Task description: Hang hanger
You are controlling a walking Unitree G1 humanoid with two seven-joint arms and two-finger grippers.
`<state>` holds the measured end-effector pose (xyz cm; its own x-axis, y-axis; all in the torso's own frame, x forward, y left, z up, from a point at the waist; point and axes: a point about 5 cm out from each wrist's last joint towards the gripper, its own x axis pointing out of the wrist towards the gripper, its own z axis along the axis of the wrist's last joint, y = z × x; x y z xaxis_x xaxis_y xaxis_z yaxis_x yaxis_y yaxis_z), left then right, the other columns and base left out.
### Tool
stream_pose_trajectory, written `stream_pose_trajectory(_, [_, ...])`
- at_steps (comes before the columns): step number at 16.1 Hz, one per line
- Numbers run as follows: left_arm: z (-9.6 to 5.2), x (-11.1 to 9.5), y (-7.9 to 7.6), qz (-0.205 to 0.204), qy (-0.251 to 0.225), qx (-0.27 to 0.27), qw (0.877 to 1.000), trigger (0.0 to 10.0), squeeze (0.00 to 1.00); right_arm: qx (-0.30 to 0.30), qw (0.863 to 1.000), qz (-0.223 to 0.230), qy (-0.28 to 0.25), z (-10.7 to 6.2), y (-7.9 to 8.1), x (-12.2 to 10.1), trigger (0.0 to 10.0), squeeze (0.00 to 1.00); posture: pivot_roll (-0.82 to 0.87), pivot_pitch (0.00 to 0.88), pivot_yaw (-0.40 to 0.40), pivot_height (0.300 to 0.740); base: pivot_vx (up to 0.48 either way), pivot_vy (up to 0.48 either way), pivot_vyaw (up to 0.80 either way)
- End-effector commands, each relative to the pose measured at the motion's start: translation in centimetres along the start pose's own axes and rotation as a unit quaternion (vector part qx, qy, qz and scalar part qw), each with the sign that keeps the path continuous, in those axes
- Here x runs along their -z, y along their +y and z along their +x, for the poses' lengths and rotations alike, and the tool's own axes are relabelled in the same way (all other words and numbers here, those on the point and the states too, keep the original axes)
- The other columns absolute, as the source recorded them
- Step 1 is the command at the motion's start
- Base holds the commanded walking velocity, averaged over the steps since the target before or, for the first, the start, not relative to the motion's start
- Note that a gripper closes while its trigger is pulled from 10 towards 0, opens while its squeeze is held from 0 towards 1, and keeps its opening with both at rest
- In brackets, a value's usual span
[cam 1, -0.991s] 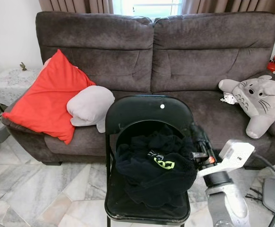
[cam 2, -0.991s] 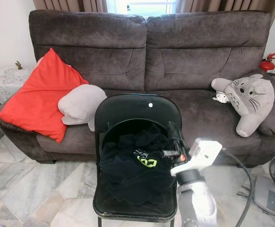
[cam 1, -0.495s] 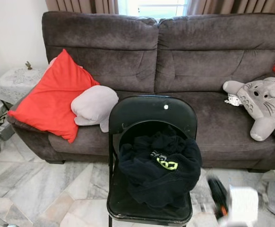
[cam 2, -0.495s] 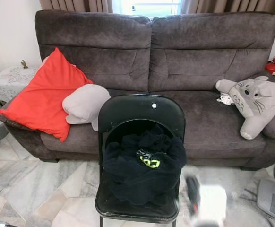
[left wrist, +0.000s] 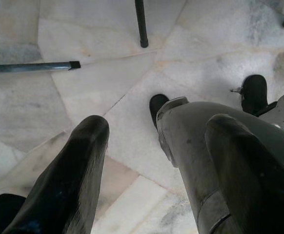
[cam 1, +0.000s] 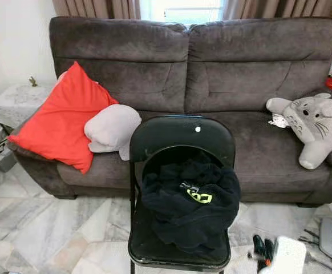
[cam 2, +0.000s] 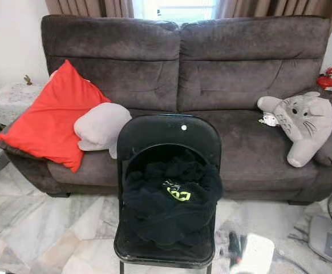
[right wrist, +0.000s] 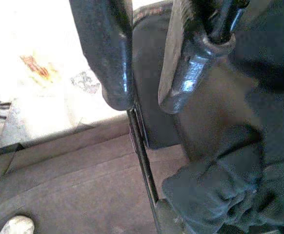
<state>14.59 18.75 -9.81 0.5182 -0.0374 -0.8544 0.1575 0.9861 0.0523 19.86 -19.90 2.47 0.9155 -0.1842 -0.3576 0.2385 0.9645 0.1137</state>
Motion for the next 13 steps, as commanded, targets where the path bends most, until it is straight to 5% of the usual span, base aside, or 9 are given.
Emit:
stream_pose_trajectory(1, [-0.2,0.7,0.2,0.004,0.014,-0.002,1.000,10.0,0.00,0.003,1.000,0.000,0.006,0.3,-0.3,0.6,10.0,1.00,-0.01,0.000,0.046,0.740,0.000,0.000,0.00])
stream_pose_trajectory(7, [-0.2,0.8,0.3,0.004,0.015,-0.002,1.000,10.0,0.00,-0.088,0.996,0.001,0.003,0.6,0.9,1.1,10.0,1.00,-0.01,0.006,0.051,0.740,0.000,0.000,0.00])
stream_pose_trajectory(12, [-0.2,0.8,0.3,0.004,0.015,-0.002,1.000,10.0,0.00,-0.093,0.995,-0.042,0.004,0.6,-0.1,1.3,10.0,0.99,-0.01,0.012,0.053,0.740,0.000,0.000,0.00])
stream_pose_trajectory(13, [-0.2,0.7,0.3,0.004,0.015,-0.002,1.000,10.0,0.00,-0.105,0.993,-0.046,0.005,0.8,-0.1,1.2,10.0,0.72,-0.01,0.013,0.052,0.740,0.000,0.000,0.00])
